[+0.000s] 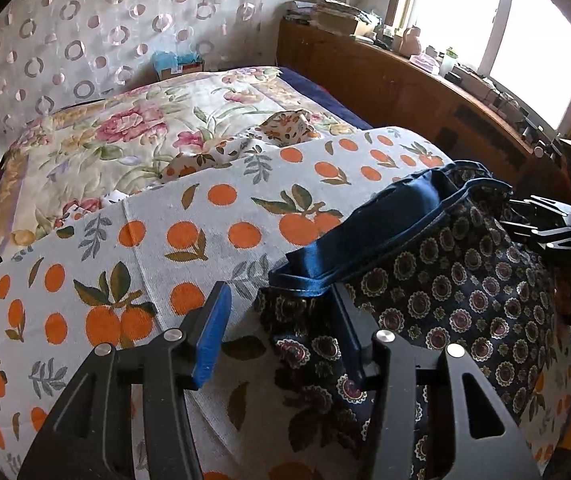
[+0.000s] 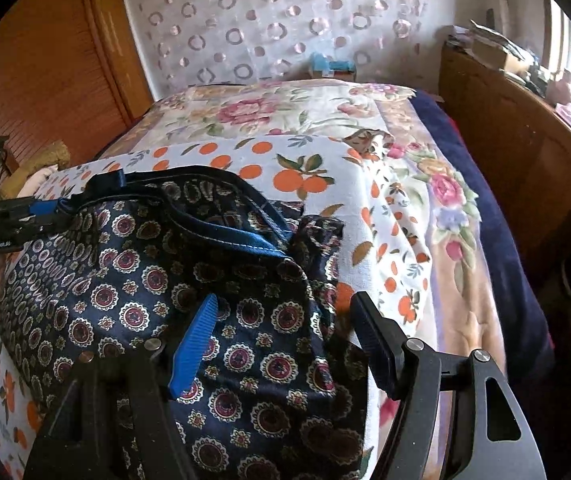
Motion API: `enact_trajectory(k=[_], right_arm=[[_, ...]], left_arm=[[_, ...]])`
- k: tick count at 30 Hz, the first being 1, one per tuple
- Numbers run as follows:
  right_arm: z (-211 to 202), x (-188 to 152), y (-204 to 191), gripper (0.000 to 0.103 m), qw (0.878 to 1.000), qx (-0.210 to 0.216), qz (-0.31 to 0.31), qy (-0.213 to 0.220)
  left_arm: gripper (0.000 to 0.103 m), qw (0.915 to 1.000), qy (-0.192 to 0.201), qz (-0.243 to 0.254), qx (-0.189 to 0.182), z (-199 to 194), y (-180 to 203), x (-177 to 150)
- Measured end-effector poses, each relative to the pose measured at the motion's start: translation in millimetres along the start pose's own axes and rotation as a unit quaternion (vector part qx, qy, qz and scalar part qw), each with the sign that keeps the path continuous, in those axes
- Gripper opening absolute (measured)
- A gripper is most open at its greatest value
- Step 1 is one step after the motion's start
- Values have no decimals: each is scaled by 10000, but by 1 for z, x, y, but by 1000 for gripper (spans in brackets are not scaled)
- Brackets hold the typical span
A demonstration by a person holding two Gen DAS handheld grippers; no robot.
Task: Fold small clothes
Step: 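Lift the folded navy shirt off the quilt with both grippers, then carry the shirt with both grippers to the clothes stack beside the yellow plush toy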
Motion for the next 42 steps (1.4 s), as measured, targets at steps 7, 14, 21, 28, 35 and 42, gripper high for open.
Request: enact_trajectory(k=[7,14,21,28,35,42], right_arm=[[10,6,-4,67,9998,171,-54,-48],[13,2,-10,28,9988,475,-15,-102],[2,4,-15,12,9992,379,24,157],[-30,26,-40,11,9953,504,-177,810],[-38,58,-98,11,9877,622,-877,1137],[-19,100,-182,10,9708,1118,-1646,1337]], left_arm=[[37,9997,50,16,-238,0,6,2],[8,9984,156,-119,-529,-9,16,4],[7,9965,639,-104,-531,-52,25,13],[7,9921,1194,-115,-372,-106,19,19],[6,9833,1757,-449,-156,-168,-15,6],[6,9696,2218,-846,596,-236,-74,-30]])
Point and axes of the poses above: each gripper's, at about its wrist camera, not at the fingertips, and z roughly the way its jaws point, y to its right, x to its top, the point moved 10 cm from there along z, roughly the way its jaws point, and after that the axes turned 8 degrees about z, right-handed, at the moved point
